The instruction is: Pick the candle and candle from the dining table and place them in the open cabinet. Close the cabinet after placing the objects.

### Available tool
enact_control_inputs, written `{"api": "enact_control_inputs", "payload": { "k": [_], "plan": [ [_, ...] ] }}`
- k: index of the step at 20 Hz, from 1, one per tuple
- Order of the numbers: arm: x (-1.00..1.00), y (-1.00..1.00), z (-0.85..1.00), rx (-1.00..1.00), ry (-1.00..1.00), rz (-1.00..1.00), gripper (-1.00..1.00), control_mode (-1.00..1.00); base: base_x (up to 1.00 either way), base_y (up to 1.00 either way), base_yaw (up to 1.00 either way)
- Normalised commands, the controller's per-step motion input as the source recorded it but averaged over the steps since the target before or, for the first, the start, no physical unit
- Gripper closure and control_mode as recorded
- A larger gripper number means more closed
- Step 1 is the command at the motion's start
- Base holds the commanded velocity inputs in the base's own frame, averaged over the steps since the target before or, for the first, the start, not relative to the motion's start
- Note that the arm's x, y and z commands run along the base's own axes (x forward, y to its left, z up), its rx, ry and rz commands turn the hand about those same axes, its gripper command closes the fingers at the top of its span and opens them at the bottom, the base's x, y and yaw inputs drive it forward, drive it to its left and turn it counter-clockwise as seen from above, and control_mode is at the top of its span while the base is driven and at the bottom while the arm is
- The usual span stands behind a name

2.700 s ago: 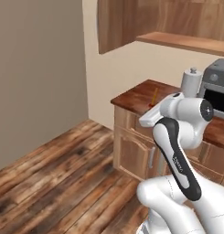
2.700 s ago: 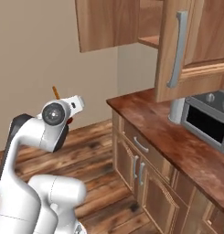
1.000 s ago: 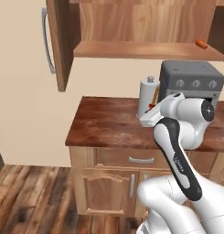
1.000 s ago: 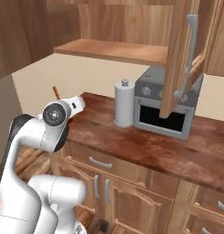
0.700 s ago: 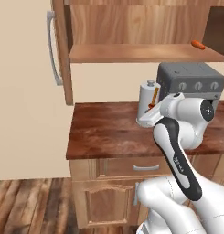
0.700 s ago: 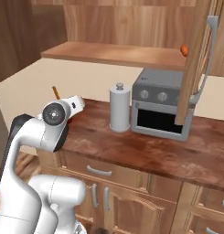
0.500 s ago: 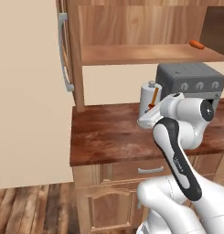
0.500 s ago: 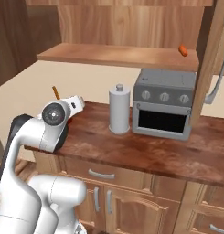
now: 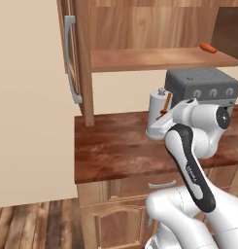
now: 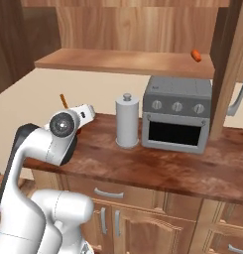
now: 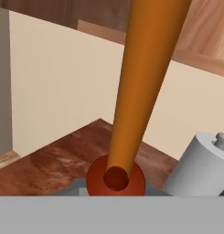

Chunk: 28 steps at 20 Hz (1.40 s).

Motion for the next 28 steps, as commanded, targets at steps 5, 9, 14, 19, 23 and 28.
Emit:
{"api": "enact_control_inputs", "payload": {
  "k": [5,9,14,19,23,28],
  "plan": [
    [0.0,0.0,0.0,0.0,0.0,0.0,1.0,1.0,0.3,-0.22,0.0],
    [0.0,0.0,0.0,0.0,0.0,0.0,1.0,1.0,0.39,-0.32,0.0],
    [0.0,0.0,0.0,0.0,0.0,0.0,1.0,1.0,0.28,-0.34,-0.02],
    [0.0,0.0,0.0,0.0,0.0,0.0,1.0,1.0,0.05,-0.21,-0.1],
    [0.0,0.0,0.0,0.0,0.0,0.0,1.0,1.0,0.0,0.0,-0.01],
    [0.0,0.0,0.0,0.0,0.0,0.0,1.0,1.0,-0.01,0.0,0.0]
  ]
}}
